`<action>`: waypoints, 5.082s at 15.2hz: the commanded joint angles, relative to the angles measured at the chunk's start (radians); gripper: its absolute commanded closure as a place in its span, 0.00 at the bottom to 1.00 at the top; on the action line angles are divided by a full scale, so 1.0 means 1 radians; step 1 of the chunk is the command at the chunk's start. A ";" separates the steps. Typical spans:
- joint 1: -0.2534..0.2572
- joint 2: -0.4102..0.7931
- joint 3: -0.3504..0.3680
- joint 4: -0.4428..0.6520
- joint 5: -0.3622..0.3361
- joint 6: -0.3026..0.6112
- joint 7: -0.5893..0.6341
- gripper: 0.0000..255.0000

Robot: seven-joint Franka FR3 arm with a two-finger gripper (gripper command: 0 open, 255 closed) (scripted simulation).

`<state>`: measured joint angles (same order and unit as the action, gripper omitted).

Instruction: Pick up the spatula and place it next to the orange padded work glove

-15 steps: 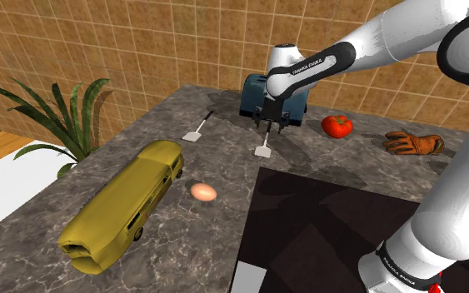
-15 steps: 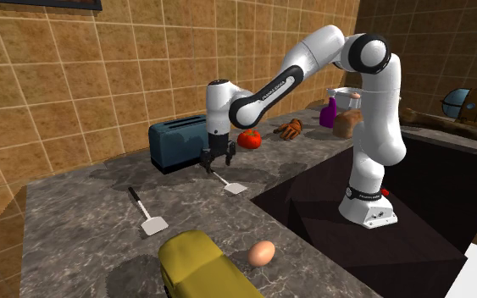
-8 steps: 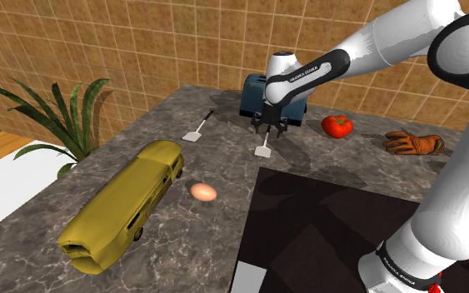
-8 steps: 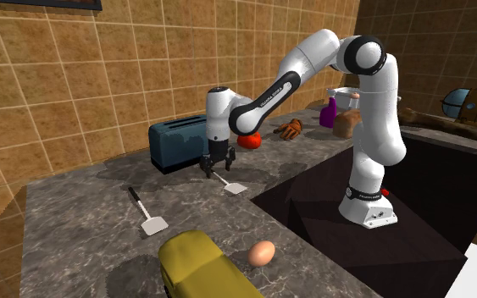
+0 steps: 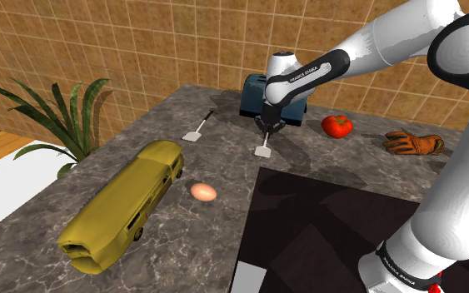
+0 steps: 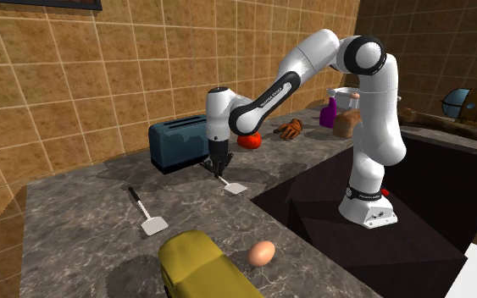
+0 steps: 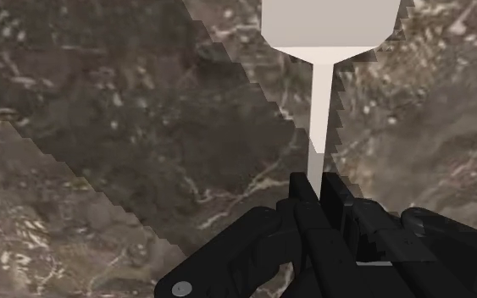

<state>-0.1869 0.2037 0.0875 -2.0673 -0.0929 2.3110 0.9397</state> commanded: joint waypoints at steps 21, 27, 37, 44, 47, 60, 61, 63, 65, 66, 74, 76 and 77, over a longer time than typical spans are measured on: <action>-0.002 -0.094 0.004 0.091 0.021 -0.184 -0.021 1.00; -0.002 -0.120 0.005 0.142 0.027 -0.260 -0.027 1.00; -0.013 -0.167 -0.003 0.193 0.035 -0.357 -0.055 1.00; -0.084 -0.314 -0.078 0.018 0.047 -0.322 -0.203 1.00; -0.113 -0.365 -0.116 -0.039 0.044 -0.313 -0.269 1.00; -0.245 -0.495 -0.308 -0.166 0.000 -0.301 -0.569 1.00; -0.255 -0.499 -0.325 -0.168 -0.004 -0.301 -0.593 1.00; -0.275 -0.502 -0.358 -0.168 -0.012 -0.300 -0.642 1.00; -0.295 -0.500 -0.391 -0.164 -0.018 -0.300 -0.691 1.00; -0.304 -0.498 -0.408 -0.161 -0.021 -0.300 -0.717 1.00; -0.317 -0.468 -0.440 -0.226 -0.022 -0.203 -0.752 1.00; -0.317 -0.458 -0.442 -0.245 -0.020 -0.175 -0.753 1.00; -0.317 -0.453 -0.444 -0.254 -0.020 -0.161 -0.754 1.00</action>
<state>-0.5042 -0.2538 -0.3556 -2.3096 -0.1132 2.1339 0.1853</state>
